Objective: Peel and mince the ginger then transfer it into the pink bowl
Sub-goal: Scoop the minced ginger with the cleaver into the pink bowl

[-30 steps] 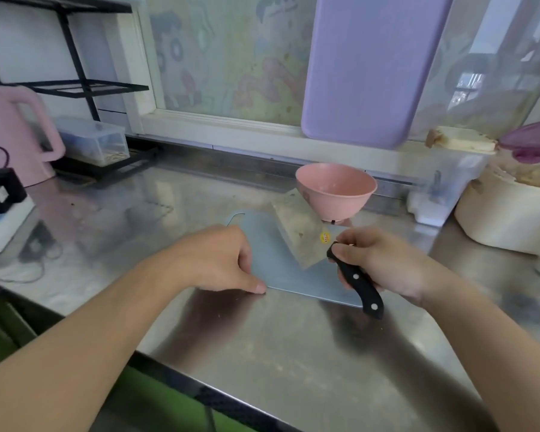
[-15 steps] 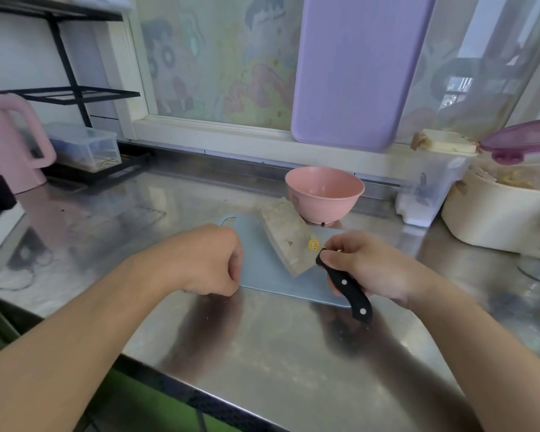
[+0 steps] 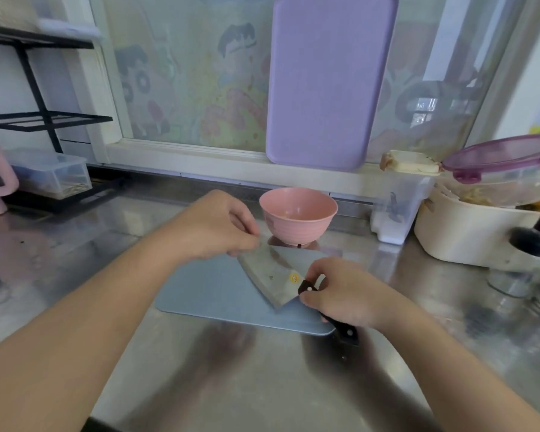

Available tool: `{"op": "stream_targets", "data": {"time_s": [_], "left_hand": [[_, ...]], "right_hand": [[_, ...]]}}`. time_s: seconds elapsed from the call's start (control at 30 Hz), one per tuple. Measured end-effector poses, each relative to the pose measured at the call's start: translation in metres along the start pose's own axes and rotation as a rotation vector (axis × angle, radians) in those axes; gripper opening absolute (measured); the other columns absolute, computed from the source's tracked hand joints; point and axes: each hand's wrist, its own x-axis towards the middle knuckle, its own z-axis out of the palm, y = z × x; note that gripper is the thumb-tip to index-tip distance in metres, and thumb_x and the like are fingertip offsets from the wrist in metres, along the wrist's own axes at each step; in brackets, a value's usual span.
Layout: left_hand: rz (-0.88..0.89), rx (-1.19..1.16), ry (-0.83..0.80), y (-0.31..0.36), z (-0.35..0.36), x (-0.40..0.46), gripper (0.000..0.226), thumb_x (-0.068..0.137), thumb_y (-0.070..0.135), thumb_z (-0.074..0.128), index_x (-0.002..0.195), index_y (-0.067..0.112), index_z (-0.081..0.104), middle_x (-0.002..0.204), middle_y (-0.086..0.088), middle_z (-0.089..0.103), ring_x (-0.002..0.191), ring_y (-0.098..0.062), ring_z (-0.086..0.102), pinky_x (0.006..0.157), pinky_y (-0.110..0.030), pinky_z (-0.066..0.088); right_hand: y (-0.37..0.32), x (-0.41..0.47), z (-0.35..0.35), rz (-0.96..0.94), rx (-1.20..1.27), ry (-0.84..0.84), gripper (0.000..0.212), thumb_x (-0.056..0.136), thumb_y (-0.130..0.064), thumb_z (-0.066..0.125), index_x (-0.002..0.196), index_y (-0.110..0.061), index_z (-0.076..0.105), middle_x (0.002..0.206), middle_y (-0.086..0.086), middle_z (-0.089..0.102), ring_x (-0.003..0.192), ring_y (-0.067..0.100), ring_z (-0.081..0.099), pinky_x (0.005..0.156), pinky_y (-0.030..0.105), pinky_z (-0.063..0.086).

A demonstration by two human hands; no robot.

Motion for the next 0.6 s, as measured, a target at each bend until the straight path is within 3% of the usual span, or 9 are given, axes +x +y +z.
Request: {"op": "stream_targets", "data": {"time_s": [0.1, 0.17, 0.27, 0.33, 0.43, 0.5, 0.6], "left_hand": [[0.014, -0.199, 0.163, 0.015, 0.011, 0.035, 0.010, 0.079, 0.006, 0.078, 0.083, 0.015, 0.080, 0.077, -0.011, 0.079, 0.062, -0.015, 0.071, 0.070, -0.027, 0.061], [0.028, -0.311, 0.228, 0.023, 0.018, 0.062, 0.010, 0.079, 0.006, 0.081, 0.086, 0.013, 0.079, 0.078, -0.008, 0.079, 0.064, -0.017, 0.071, 0.075, -0.031, 0.062], [0.050, -0.298, 0.247, 0.030, 0.034, 0.096, 0.015, 0.081, 0.006, 0.083, 0.092, 0.016, 0.079, 0.083, -0.001, 0.079, 0.077, -0.014, 0.073, 0.084, -0.030, 0.059], [0.069, -0.156, 0.226, 0.029, 0.048, 0.109, 0.016, 0.085, 0.007, 0.078, 0.093, 0.020, 0.080, 0.086, 0.004, 0.079, 0.086, -0.009, 0.074, 0.079, -0.020, 0.057], [0.086, -0.101, 0.197, 0.025, 0.063, 0.112, 0.021, 0.096, 0.003, 0.063, 0.095, 0.016, 0.079, 0.089, 0.001, 0.080, 0.075, -0.007, 0.076, 0.061, -0.011, 0.055], [0.115, -0.119, 0.231, 0.025, 0.067, 0.110, 0.021, 0.100, 0.004, 0.060, 0.095, 0.015, 0.077, 0.088, 0.000, 0.080, 0.070, -0.005, 0.076, 0.058, -0.009, 0.054], [0.167, -0.126, 0.318, 0.023, 0.065, 0.105, 0.016, 0.096, 0.010, 0.066, 0.096, 0.021, 0.077, 0.086, 0.009, 0.078, 0.077, 0.003, 0.072, 0.056, -0.002, 0.045]], "right_hand": [[0.003, 0.002, 0.003, -0.012, -0.055, 0.028, 0.013, 0.080, -0.033, 0.065, 0.092, -0.027, 0.064, 0.083, -0.008, 0.070, 0.080, 0.013, 0.067, 0.063, 0.029, 0.050], [0.004, 0.004, 0.004, -0.024, -0.071, 0.057, 0.015, 0.079, -0.031, 0.063, 0.093, -0.026, 0.064, 0.084, -0.008, 0.068, 0.080, 0.015, 0.065, 0.060, 0.029, 0.046], [0.007, 0.006, 0.004, -0.029, -0.023, 0.054, 0.014, 0.080, -0.027, 0.063, 0.094, -0.025, 0.065, 0.084, -0.007, 0.067, 0.077, 0.015, 0.065, 0.057, 0.031, 0.048], [0.009, 0.007, 0.002, -0.028, 0.057, 0.038, 0.013, 0.081, -0.023, 0.064, 0.094, -0.021, 0.066, 0.082, -0.001, 0.070, 0.063, 0.018, 0.065, 0.050, 0.032, 0.053], [0.012, 0.009, 0.002, -0.029, 0.116, 0.032, 0.012, 0.081, -0.020, 0.064, 0.092, -0.019, 0.066, 0.080, 0.004, 0.071, 0.051, 0.017, 0.059, 0.043, 0.030, 0.050], [0.014, 0.011, 0.005, -0.037, 0.064, 0.064, 0.011, 0.080, -0.025, 0.065, 0.090, -0.021, 0.065, 0.078, -0.003, 0.067, 0.060, 0.014, 0.059, 0.051, 0.030, 0.048], [0.017, 0.015, 0.010, -0.026, 0.019, 0.131, 0.016, 0.074, -0.032, 0.064, 0.087, -0.023, 0.066, 0.082, -0.006, 0.069, 0.077, 0.015, 0.065, 0.064, 0.035, 0.057]]}}
